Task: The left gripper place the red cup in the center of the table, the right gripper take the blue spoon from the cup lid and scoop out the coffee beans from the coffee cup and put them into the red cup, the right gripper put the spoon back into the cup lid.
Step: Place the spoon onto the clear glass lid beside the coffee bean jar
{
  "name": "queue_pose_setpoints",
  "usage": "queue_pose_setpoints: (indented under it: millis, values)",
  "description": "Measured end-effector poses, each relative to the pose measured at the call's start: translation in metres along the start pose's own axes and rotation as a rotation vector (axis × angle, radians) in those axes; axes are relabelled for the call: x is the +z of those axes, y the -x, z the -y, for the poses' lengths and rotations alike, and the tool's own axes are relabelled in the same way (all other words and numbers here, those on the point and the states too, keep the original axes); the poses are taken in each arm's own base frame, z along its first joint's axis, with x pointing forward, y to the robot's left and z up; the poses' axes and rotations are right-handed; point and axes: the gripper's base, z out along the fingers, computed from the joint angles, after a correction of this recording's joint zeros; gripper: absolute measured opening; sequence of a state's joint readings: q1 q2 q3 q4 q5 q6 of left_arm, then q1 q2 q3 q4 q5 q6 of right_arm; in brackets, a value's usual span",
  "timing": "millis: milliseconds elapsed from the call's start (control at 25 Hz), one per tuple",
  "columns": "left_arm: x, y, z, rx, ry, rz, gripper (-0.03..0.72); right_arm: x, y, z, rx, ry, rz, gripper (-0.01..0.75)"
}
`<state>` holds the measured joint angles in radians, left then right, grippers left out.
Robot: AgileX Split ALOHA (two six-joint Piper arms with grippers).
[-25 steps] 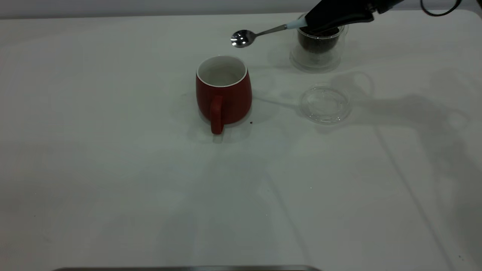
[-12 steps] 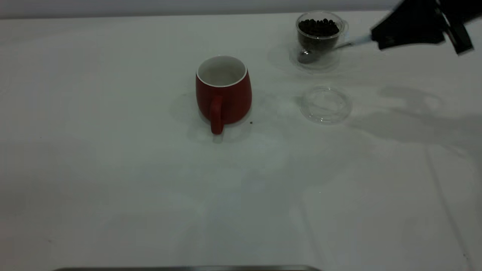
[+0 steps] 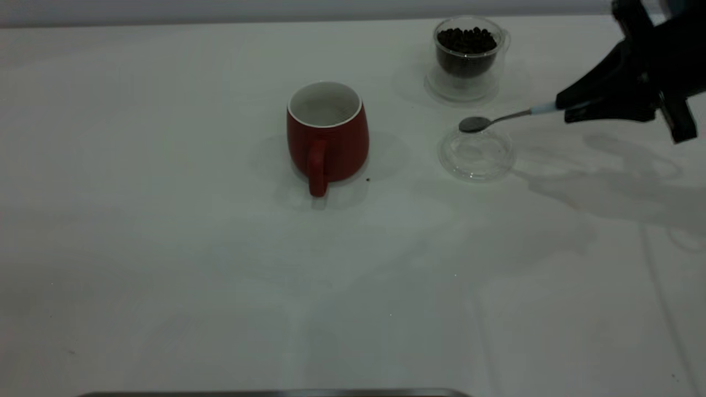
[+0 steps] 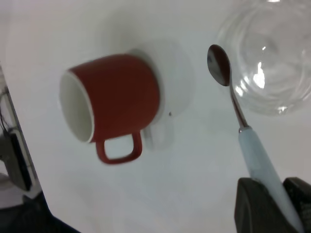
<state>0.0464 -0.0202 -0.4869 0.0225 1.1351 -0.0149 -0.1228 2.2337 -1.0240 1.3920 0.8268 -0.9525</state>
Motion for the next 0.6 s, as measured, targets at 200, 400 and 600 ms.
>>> queue_pose_setpoints:
  millis: [200, 400, 600]
  values:
    - [0.000, 0.000, 0.000, 0.000, 0.000, 0.000, 0.586, 0.015, 0.000, 0.016, 0.033, 0.019, 0.021, 0.114]
    - [0.000, 0.000, 0.000, 0.000, 0.000, 0.000, 0.586, 0.025, 0.000, 0.027, 0.062, 0.028, 0.036, 0.114]
    - [0.000, 0.000, 0.000, 0.000, 0.000, 0.000, 0.586, 0.033, 0.004, 0.033, 0.065, 0.049, 0.029, 0.114]
